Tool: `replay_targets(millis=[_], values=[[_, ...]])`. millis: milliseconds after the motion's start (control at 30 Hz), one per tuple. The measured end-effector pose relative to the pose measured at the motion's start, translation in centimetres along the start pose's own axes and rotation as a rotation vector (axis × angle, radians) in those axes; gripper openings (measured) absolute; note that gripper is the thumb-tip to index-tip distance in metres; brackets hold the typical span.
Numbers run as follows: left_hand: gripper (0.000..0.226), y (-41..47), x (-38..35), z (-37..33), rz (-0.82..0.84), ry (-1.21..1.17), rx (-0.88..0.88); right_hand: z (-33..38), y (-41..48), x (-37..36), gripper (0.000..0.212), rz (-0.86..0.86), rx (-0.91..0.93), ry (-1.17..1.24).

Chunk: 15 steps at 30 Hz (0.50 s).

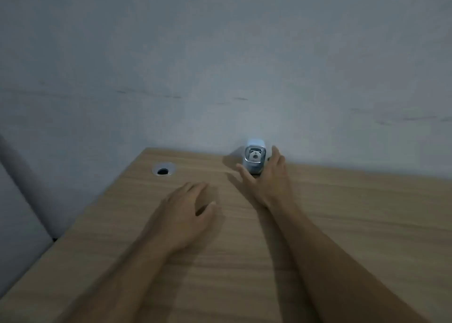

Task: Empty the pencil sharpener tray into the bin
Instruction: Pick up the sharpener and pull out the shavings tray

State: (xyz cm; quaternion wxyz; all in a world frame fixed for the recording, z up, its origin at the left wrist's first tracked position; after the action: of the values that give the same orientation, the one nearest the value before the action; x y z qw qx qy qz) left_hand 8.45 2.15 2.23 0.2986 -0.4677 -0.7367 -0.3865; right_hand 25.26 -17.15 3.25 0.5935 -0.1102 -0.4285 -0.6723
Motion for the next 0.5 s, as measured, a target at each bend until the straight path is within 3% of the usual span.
replay_targets(millis=[100, 333, 500], values=[[0.08, 0.7, -0.6, 0.0, 0.002, 0.004, -0.037, -0.6, 2.7, -0.9, 0.101, -0.069, -0.048, 0.075], [0.053, 0.6, 0.0, 0.0, -0.03, -0.044, -0.004, -1.8, 3.6, -1.7, 0.056, 0.033, -0.11, 0.195], [0.048, 0.2, 0.4, -0.8, -0.006, -0.142, 0.001, -0.8, -0.1, 0.8, 0.06, 0.116, -0.05, 0.42]])
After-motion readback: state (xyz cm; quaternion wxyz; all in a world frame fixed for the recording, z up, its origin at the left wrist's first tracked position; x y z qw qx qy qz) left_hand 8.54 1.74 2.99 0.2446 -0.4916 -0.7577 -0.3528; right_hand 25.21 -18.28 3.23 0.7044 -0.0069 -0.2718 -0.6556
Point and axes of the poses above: each hand's wrist, its own y-axis towards the middle knuckle, its own x-axis out of the back of the hand, z = x × y, the point moved 9 cm from there along y, towards the middle knuckle, and after that the axes turned 3 degrees about -z, right-handed, at the moved point
